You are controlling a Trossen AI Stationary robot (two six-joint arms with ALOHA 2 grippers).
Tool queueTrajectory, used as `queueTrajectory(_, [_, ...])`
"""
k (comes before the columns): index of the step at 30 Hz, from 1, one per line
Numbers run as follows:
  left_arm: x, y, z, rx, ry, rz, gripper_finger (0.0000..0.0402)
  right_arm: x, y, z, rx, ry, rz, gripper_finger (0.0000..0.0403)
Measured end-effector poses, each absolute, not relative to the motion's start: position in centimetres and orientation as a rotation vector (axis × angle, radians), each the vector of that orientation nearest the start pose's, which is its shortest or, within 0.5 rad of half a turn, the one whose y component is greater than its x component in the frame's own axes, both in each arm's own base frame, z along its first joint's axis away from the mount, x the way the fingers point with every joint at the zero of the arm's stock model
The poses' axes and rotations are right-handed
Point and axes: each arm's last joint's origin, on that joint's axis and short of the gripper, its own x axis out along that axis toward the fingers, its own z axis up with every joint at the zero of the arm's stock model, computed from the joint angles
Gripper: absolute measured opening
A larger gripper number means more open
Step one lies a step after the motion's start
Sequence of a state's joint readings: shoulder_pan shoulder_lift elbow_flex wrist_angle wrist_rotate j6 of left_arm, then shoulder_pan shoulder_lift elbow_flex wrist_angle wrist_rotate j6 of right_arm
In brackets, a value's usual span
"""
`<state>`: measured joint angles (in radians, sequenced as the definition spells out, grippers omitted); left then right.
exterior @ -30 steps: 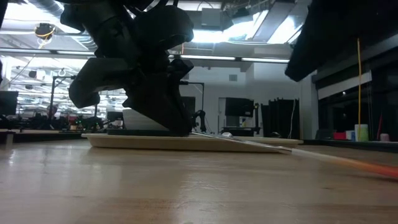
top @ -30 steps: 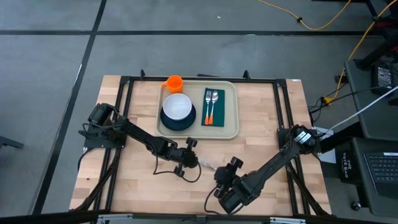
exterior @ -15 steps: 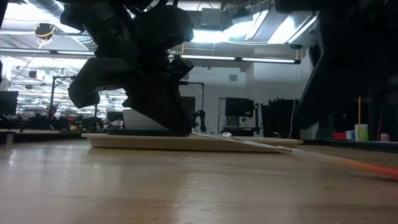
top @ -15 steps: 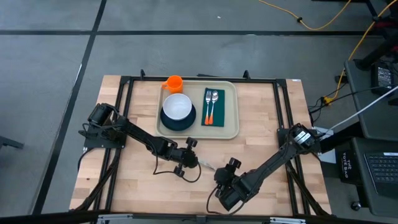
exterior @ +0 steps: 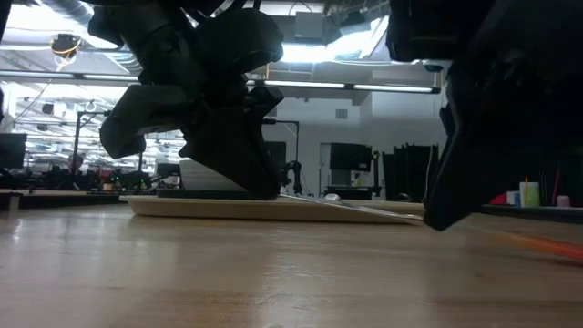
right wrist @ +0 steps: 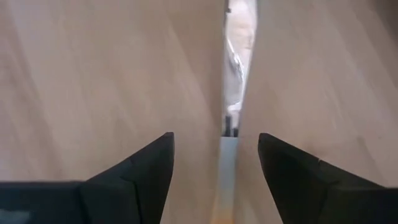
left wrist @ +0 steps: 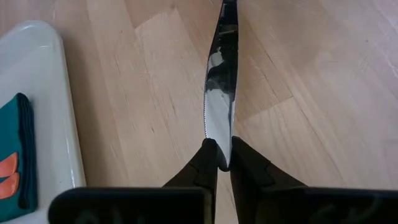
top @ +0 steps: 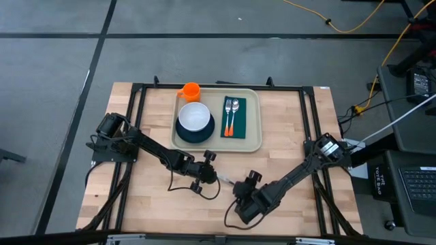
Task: Set up tray
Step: Put the orange table knife on top of the green table napkin on the brown serving tray to the right of the orange spoon
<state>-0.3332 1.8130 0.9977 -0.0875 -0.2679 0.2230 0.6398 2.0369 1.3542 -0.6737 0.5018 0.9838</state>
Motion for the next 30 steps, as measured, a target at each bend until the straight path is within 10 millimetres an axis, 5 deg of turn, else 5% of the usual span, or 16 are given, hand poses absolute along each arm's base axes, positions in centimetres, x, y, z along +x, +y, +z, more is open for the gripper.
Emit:
queueTrajectory(13, [33.7,-10.9,14.8,0.476,0.856,-0.158,0.0013,32.5,20.6,13.8,0.149,1.097,-0.409,0.0232])
queueTrajectory(30, [33.7,-11.0,14.7,0.452,0.857,-0.208,0.0013,32.8,20.2,13.7,0.193,1.149,-0.382,0.0118])
